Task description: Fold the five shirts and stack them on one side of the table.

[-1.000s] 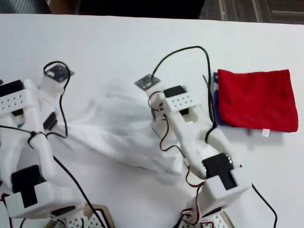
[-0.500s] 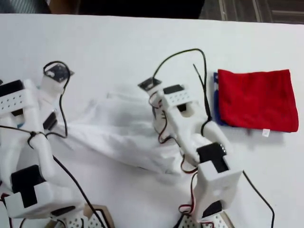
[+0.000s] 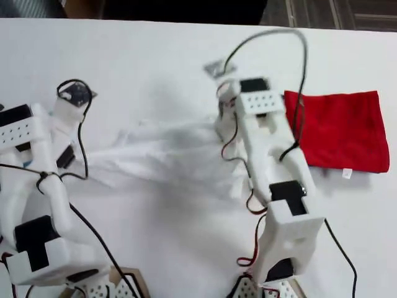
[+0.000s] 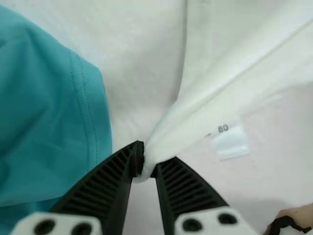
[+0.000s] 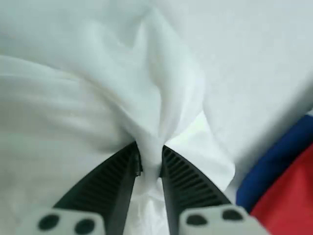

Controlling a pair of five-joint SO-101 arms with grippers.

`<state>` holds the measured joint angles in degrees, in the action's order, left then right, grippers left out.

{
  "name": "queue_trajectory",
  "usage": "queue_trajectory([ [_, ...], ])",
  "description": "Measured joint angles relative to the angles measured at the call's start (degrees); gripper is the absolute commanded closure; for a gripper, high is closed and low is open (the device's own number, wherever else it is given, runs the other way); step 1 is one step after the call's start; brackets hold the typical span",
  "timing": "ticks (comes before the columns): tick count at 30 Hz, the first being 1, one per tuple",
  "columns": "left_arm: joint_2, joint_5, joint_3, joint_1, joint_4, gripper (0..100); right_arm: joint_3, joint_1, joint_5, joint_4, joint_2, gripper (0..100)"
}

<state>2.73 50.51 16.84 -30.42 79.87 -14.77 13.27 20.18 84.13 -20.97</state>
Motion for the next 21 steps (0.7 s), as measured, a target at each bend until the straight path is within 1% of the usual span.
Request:
queue_trajectory([
  [4,-0.09,-4.40,-2.55,0.79,-1.76,97,-16.97,-0.44,0.00,2.02,-4.84,97.8],
  [7,-2.02,-10.29,-9.58,1.14,-1.58,97,-30.68,-0.44,0.00,4.75,-9.67,97.8],
  [9,-4.22,-13.10,-14.51,1.49,-0.35,97,-38.95,-0.09,0.00,7.65,-12.31,97.8],
  [11,-6.95,-13.54,-17.93,2.64,2.02,97,-45.71,0.70,0.00,11.08,-14.59,97.8],
  [15,-14.07,-6.86,-18.64,6.77,9.93,97,-48.26,2.02,0.00,13.19,-18.64,97.7],
  [17,-18.02,-6.42,-18.64,7.56,11.52,97,-46.33,2.37,0.00,13.27,-21.01,97.7],
  [21,-25.67,-7.12,-18.64,7.56,11.60,97,-41.14,3.25,0.00,13.27,-25.49,97.7],
])
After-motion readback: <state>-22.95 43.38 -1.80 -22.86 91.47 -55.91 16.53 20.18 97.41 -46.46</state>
